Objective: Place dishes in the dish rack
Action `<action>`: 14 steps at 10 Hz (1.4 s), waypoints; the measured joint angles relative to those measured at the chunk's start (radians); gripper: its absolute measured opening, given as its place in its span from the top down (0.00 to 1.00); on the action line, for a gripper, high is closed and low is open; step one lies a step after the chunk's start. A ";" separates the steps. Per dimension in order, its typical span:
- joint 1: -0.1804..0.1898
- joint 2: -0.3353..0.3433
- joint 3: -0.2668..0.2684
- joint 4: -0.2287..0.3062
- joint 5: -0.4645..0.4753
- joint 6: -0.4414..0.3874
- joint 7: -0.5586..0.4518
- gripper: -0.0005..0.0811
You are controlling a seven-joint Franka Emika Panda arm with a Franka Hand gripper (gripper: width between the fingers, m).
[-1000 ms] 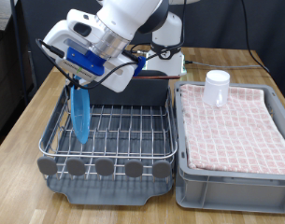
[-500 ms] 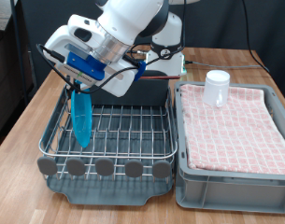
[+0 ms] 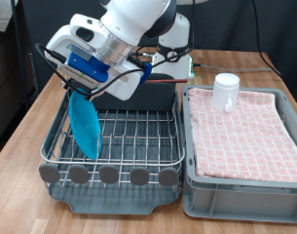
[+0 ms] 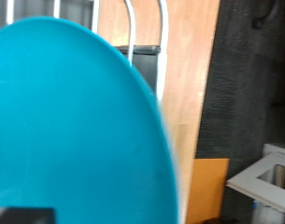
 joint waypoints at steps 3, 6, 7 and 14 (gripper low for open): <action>-0.012 -0.052 0.023 0.001 0.311 0.002 -0.196 0.09; -0.010 -0.153 0.035 0.002 0.510 -0.078 -0.358 0.02; -0.005 -0.189 0.042 0.003 0.549 -0.119 -0.401 0.02; 0.062 -0.349 0.178 -0.022 0.570 -0.318 -0.370 0.01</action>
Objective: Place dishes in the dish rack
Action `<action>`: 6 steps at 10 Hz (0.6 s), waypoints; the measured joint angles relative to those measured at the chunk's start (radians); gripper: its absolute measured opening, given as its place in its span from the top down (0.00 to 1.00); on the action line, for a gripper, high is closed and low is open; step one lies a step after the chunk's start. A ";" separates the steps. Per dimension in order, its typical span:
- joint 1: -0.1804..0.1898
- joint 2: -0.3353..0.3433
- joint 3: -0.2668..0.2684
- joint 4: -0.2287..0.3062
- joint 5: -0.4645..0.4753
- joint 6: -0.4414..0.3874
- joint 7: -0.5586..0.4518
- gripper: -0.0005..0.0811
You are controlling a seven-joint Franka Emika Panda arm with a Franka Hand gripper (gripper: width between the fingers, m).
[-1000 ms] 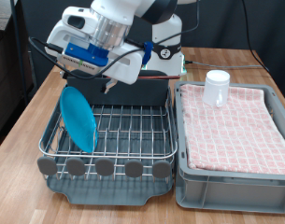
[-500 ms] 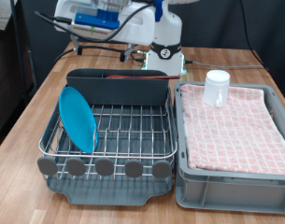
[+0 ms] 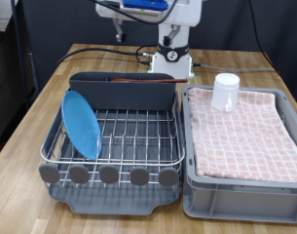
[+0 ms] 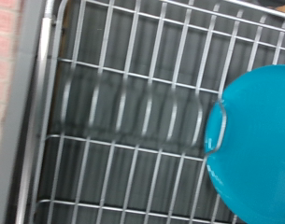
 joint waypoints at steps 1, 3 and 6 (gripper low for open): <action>0.002 -0.017 0.010 -0.015 -0.003 -0.003 0.009 0.01; 0.001 -0.010 0.010 -0.014 -0.002 -0.010 0.009 0.01; 0.023 0.012 0.032 -0.010 0.058 -0.056 0.013 0.01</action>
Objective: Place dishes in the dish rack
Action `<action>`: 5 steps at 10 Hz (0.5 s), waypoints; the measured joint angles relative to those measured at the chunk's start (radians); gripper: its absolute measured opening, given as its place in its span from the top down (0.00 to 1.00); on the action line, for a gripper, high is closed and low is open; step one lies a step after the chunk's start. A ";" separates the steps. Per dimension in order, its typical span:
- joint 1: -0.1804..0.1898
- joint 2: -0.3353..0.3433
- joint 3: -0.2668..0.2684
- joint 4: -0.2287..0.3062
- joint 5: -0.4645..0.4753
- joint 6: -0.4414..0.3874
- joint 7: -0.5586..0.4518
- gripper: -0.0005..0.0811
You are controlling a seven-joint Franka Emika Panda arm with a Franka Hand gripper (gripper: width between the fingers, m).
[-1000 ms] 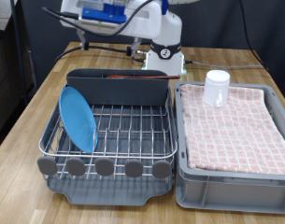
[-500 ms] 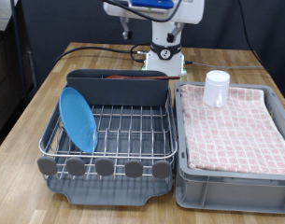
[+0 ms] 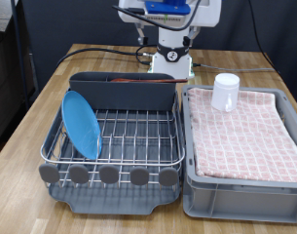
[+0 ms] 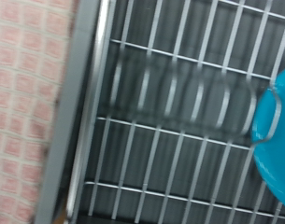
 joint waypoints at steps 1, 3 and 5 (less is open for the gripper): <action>0.010 0.006 0.013 -0.003 0.016 0.001 0.014 0.01; 0.029 0.009 0.044 -0.019 0.039 0.021 0.068 0.01; 0.046 0.009 0.075 -0.046 0.071 0.049 0.137 0.01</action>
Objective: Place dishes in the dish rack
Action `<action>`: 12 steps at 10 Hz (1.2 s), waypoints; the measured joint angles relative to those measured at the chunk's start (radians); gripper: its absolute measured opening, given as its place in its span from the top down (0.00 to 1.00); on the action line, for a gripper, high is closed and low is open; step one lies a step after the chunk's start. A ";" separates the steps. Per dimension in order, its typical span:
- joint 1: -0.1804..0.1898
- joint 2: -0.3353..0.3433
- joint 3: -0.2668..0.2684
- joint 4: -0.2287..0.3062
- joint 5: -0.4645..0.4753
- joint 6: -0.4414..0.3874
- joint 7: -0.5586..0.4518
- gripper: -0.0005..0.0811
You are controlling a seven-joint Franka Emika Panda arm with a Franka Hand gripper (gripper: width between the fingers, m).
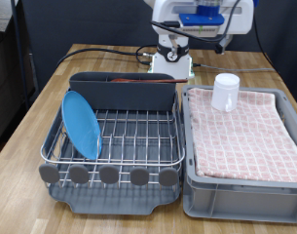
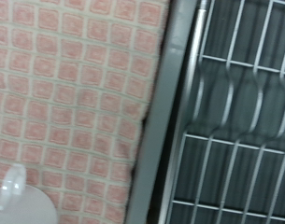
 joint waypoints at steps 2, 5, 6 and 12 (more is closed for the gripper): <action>0.013 -0.003 0.027 -0.040 0.013 0.039 0.058 0.01; 0.020 -0.011 0.057 -0.107 0.032 0.097 0.103 0.01; 0.021 -0.015 0.062 -0.126 0.047 0.108 0.105 0.01; 0.026 -0.021 0.075 -0.152 0.066 0.121 0.132 0.01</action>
